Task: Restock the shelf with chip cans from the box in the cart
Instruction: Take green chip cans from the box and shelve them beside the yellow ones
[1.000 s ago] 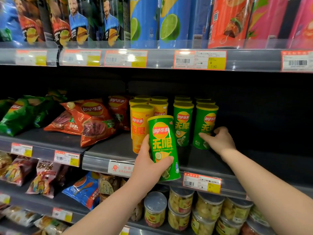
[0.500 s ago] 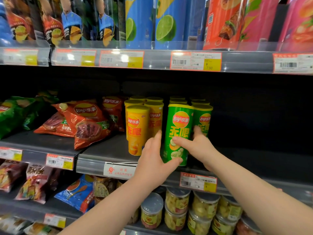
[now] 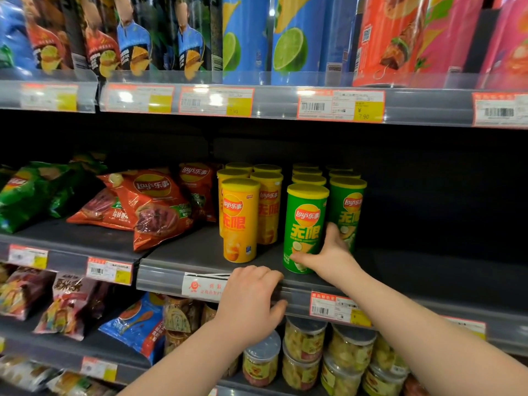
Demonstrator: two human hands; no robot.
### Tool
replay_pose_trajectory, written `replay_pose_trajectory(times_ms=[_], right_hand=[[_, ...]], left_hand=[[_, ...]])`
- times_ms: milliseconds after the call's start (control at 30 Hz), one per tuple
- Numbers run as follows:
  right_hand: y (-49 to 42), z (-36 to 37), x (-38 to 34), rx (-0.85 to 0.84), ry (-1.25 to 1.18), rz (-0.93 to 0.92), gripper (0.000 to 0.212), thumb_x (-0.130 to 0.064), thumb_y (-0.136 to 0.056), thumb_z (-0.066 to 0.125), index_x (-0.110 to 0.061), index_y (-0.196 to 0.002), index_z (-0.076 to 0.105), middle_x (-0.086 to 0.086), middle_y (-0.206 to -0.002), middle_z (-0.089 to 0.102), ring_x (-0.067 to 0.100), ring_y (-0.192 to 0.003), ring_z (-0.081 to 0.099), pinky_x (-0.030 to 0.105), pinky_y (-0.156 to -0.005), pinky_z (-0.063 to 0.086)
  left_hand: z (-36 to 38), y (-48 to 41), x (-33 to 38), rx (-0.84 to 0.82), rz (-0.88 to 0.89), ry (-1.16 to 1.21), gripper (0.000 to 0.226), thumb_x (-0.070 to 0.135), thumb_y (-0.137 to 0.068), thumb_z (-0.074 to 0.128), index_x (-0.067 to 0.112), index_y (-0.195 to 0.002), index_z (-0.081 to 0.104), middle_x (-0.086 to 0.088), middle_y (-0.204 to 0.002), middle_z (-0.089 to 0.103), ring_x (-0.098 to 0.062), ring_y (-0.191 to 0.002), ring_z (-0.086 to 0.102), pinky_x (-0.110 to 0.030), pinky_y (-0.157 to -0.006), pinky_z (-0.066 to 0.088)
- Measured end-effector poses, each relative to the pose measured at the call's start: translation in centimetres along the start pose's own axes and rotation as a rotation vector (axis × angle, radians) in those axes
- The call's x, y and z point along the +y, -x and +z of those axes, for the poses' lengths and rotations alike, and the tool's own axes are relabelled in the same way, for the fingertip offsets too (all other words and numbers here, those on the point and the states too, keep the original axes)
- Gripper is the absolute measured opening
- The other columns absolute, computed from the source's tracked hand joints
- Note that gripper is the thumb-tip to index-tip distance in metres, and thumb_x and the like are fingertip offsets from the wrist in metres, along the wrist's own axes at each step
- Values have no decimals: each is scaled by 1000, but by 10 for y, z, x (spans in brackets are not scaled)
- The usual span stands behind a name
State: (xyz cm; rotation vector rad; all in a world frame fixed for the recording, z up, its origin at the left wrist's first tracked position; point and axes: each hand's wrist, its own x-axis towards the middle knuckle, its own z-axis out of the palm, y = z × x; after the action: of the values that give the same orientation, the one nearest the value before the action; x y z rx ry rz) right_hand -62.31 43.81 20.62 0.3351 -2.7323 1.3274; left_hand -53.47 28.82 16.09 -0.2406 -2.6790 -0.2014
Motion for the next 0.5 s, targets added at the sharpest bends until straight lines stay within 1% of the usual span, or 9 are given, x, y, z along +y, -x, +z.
replay_pose_trajectory(times_ms=[67, 167, 267, 367, 500], right_hand=[[-1, 0, 0, 3, 1, 11, 82, -29, -72, 80, -18, -134, 30, 4, -138, 45, 24, -125, 45, 39, -100, 39], [-5, -2, 1, -11, 6, 26, 81, -29, -72, 80, -19, -135, 31, 4, -138, 46, 25, -125, 46, 40, -100, 40], [-8, -3, 2, -3, 19, 27, 77, -28, -72, 80, -19, -133, 35, 4, -136, 48, 25, -124, 47, 39, -100, 41], [-10, -4, 3, 1, 32, 36, 77, -27, -72, 80, -19, -134, 35, 3, -137, 48, 25, -125, 47, 41, -101, 42], [-13, -3, 2, -1, 36, 46, 76, -27, -72, 80, -19, -133, 36, 4, -138, 48, 26, -126, 47, 42, -101, 42]], left_hand=[[1, 0, 0, 8, -3, 0, 44, 48, -88, 46, 28, -127, 51, 11, -121, 55, -12, -115, 47, -27, -98, 31], [1, -1, 0, 8, -6, 8, 44, 48, -89, 47, 29, -128, 50, 12, -122, 54, -10, -116, 46, -26, -99, 30], [3, -1, 0, 19, -18, 26, 43, 47, -88, 48, 29, -126, 52, 12, -121, 56, -12, -116, 47, -27, -98, 30], [3, 0, 1, 23, -12, 36, 44, 47, -86, 47, 28, -125, 54, 11, -119, 57, -13, -115, 49, -27, -97, 31], [1, 1, 0, 19, -8, 43, 43, 46, -89, 47, 28, -128, 50, 12, -122, 55, -12, -117, 46, -26, -99, 29]])
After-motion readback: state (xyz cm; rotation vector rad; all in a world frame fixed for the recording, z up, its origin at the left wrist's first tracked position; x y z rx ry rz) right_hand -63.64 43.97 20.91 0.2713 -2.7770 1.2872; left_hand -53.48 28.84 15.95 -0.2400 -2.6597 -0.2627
